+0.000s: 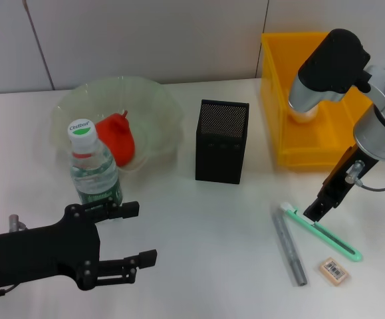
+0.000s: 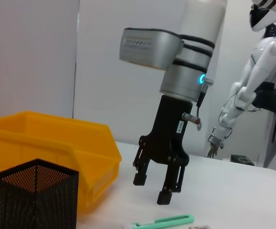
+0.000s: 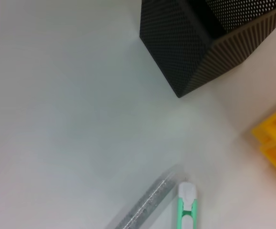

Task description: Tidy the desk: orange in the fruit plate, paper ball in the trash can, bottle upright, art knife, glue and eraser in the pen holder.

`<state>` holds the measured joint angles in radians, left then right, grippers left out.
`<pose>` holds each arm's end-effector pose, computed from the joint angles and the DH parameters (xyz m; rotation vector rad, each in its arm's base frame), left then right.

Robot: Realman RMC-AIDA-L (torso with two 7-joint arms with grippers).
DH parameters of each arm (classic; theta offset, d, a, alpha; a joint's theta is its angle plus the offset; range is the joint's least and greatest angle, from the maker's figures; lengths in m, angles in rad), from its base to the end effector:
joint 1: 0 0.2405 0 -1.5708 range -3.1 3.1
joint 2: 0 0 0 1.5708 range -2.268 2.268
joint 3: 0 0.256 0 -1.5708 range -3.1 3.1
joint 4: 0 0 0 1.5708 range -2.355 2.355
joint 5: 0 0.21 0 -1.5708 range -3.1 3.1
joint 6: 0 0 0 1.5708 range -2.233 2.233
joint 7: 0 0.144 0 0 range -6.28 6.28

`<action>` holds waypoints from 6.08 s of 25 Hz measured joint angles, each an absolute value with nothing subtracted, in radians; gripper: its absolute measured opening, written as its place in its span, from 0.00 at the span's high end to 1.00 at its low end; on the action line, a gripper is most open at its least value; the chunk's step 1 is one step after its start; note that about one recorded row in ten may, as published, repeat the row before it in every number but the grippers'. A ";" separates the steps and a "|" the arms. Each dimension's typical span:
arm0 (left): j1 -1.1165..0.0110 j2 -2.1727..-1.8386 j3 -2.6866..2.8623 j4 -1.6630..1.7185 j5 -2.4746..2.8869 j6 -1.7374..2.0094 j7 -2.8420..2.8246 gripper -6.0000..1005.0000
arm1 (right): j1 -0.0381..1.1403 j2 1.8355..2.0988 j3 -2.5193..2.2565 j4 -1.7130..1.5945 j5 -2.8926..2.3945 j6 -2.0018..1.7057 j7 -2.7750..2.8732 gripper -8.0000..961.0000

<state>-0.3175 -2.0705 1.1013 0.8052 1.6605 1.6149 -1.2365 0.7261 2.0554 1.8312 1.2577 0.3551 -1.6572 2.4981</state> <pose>-0.2505 0.2800 -0.0116 -2.8386 -0.3139 -0.8265 0.1881 0.3736 0.0240 -2.5134 0.8543 -0.7615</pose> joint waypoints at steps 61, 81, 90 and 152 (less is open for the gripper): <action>-0.306 -2.068 1.099 0.804 1.658 1.631 -1.206 0.17 | 0.701 2.064 1.831 1.094 0.378 -1.508 2.522 0.30; -0.307 -2.068 1.101 0.804 1.658 1.629 -1.206 0.17 | 0.710 2.068 1.830 1.089 0.377 -1.496 2.535 0.52; -0.307 -2.068 1.101 0.804 1.658 1.629 -1.206 0.17 | 0.712 2.074 1.830 1.081 0.377 -1.490 2.537 0.56; -0.311 -2.068 1.100 0.805 1.658 1.627 -1.204 0.17 | 0.710 2.074 1.790 1.100 0.360 -1.482 2.581 0.78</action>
<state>-0.3113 -2.0677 1.1000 0.8053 1.6583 1.6274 -1.2038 0.7097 2.0740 1.7897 1.0997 0.3602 -1.4815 2.5806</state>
